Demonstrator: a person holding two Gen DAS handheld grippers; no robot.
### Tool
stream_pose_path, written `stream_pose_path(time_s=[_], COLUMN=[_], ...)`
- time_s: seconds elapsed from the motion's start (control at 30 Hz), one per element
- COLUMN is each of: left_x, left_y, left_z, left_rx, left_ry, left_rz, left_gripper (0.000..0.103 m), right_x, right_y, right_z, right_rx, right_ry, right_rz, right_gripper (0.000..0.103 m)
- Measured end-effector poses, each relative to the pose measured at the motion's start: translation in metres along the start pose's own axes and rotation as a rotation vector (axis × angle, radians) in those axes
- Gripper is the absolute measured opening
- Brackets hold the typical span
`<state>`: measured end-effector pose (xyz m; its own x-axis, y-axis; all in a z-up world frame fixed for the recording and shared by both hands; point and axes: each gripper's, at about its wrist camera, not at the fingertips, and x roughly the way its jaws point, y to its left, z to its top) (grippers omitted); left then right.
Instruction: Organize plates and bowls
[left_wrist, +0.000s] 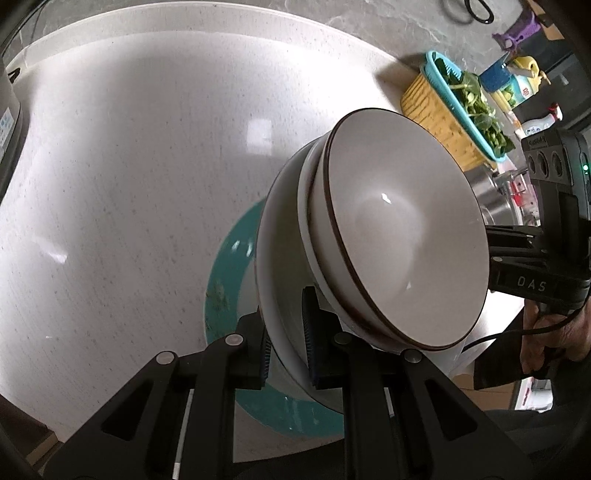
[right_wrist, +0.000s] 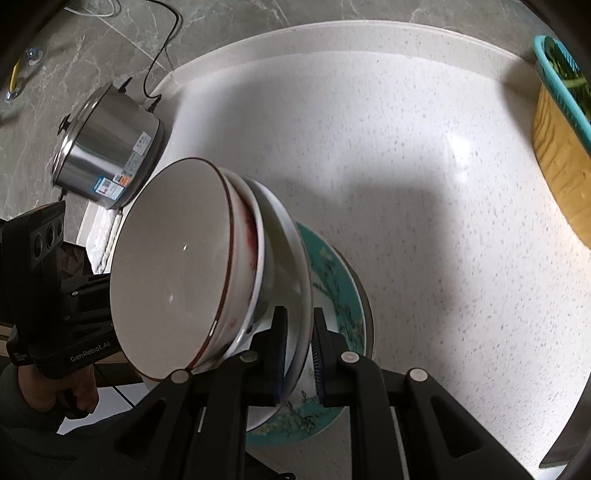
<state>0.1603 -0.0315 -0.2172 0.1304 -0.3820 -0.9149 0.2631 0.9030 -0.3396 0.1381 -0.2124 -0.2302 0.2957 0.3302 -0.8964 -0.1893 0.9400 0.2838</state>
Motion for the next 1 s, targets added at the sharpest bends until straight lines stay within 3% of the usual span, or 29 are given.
stream_pose_path(time_s=[1.0], left_x=[0.03], left_y=[0.003], left_z=[-0.01], left_rx=[-0.021], left_ry=[0.005], left_rz=[0.071], left_gripper=[0.012], right_x=[0.027], right_y=[-0.005], right_z=[-0.017], right_rx=[-0.028], right_ry=[0.035], right_rz=[0.011], right_gripper=[0.014])
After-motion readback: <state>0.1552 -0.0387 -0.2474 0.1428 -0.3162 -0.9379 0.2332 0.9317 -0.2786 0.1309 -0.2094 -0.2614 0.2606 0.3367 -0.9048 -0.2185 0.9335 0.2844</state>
